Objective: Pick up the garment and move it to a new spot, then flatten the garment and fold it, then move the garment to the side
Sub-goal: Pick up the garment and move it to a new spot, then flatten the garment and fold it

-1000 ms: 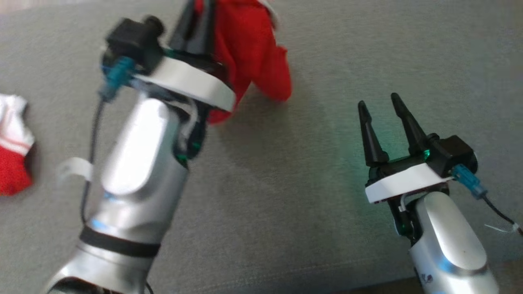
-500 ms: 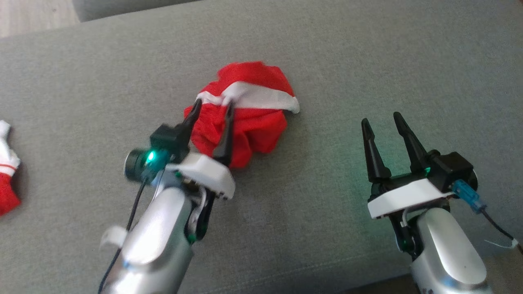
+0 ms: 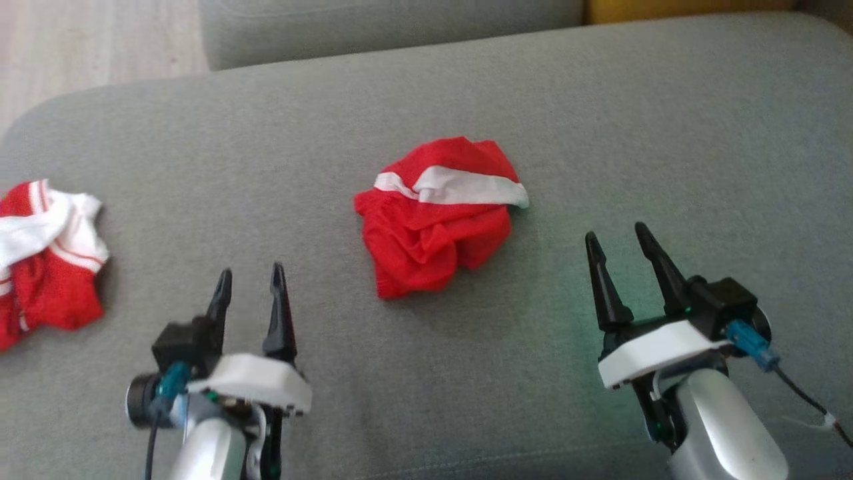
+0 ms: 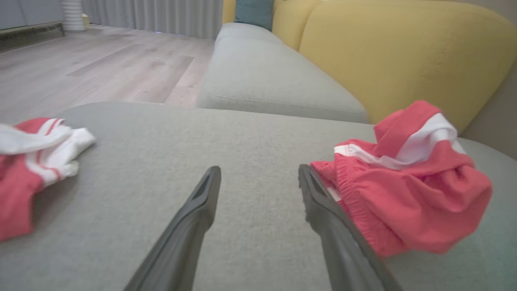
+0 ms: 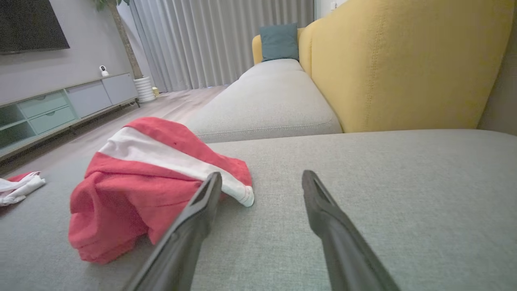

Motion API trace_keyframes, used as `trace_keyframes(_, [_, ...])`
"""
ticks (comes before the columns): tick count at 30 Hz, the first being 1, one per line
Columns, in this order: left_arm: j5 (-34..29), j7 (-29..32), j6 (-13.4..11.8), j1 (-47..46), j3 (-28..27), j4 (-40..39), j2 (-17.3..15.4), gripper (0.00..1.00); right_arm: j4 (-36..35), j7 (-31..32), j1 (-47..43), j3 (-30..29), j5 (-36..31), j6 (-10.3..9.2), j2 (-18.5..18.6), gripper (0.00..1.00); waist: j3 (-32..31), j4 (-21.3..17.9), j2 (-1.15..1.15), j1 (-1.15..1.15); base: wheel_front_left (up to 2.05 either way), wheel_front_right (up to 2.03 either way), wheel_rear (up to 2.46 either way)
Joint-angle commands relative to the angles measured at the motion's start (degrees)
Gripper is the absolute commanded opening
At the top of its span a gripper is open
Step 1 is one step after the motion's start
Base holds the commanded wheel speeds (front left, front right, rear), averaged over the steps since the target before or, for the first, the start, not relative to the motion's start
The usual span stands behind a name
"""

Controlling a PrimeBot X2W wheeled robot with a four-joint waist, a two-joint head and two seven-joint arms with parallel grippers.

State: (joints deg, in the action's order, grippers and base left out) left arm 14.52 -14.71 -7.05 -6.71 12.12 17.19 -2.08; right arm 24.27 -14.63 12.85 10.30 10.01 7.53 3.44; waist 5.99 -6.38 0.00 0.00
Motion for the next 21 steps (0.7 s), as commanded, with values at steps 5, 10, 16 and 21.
trace_keyframes(5, [-0.7,-0.3,0.3,3.2,-2.3,-5.1,-0.8,1.00,0.3,-0.4,0.4,0.1,-0.4,-0.04,-0.4,1.00,-1.1,3.9,0.00,0.00,0.00,0.00,0.00])
trace_keyframes(10, [-0.6,-0.3,0.5,3.8,-0.8,-5.8,-0.8,1.00,1.9,-0.4,1.8,-1.4,-0.5,-0.04,0.1,1.00,0.2,6.4,0.00,0.00,0.00,0.00,0.00])
trace_keyframes(16, [-0.5,-0.3,1.0,1.9,1.7,-6.5,-0.8,1.00,6.0,-0.4,6.4,-4.3,-1.1,-0.04,1.0,1.00,3.3,10.3,0.00,0.00,0.00,0.00,0.00])
trace_keyframes(21, [-0.3,-0.3,1.2,-0.1,3.9,-7.0,-0.8,1.00,10.5,-0.4,11.4,-6.9,-2.2,-0.04,2.1,1.00,6.2,13.7,0.00,0.00,0.00,0.00,0.00])
